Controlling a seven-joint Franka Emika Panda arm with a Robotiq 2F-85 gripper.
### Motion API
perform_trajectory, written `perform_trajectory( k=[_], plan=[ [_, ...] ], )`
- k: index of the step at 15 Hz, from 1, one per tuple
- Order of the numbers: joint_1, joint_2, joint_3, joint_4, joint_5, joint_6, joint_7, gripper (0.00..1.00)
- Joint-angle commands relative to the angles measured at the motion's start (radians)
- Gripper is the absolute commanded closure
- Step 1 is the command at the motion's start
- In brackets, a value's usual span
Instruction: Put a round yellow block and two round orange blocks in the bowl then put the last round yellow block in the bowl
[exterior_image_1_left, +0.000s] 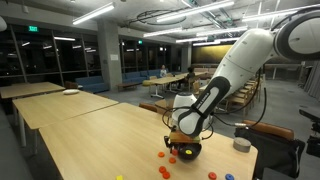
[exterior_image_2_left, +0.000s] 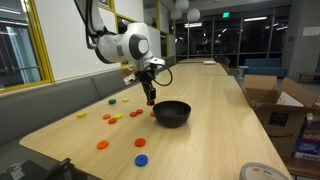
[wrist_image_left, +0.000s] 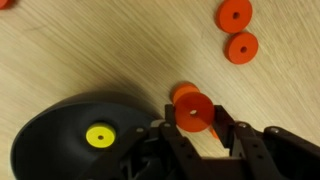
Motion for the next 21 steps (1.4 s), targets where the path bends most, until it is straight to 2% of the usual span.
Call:
perform_trajectory(
  k=[1, 5, 7, 8, 9, 12, 13, 14, 15, 19, 21],
  plan=[
    [0.042, -0.123, -0.051, -0.106, -0.104, 0.055, 0.088, 0.81],
    [0.079, -0.175, -0.127, -0.149, -0.319, 0.067, 0.279, 0.82],
    [0.098, -0.179, -0.175, -0.148, -0.489, 0.050, 0.426, 0.82],
    [0.145, -0.170, -0.238, -0.145, -0.573, 0.060, 0.495, 0.82],
    [0.161, -0.163, -0.266, -0.136, -0.659, 0.050, 0.573, 0.82],
    [0.183, -0.139, -0.302, -0.123, -0.785, 0.033, 0.688, 0.82],
    [0.169, -0.132, -0.284, -0.132, -0.760, 0.046, 0.662, 0.74],
    [0.156, -0.129, -0.265, -0.143, -0.727, 0.058, 0.630, 0.33],
    [0.131, -0.129, -0.232, -0.163, -0.675, 0.082, 0.563, 0.32],
    [0.017, -0.141, -0.068, -0.239, -0.420, 0.160, 0.282, 0.03],
    [-0.058, -0.151, 0.041, -0.260, -0.278, 0.160, 0.128, 0.00]
  ],
)
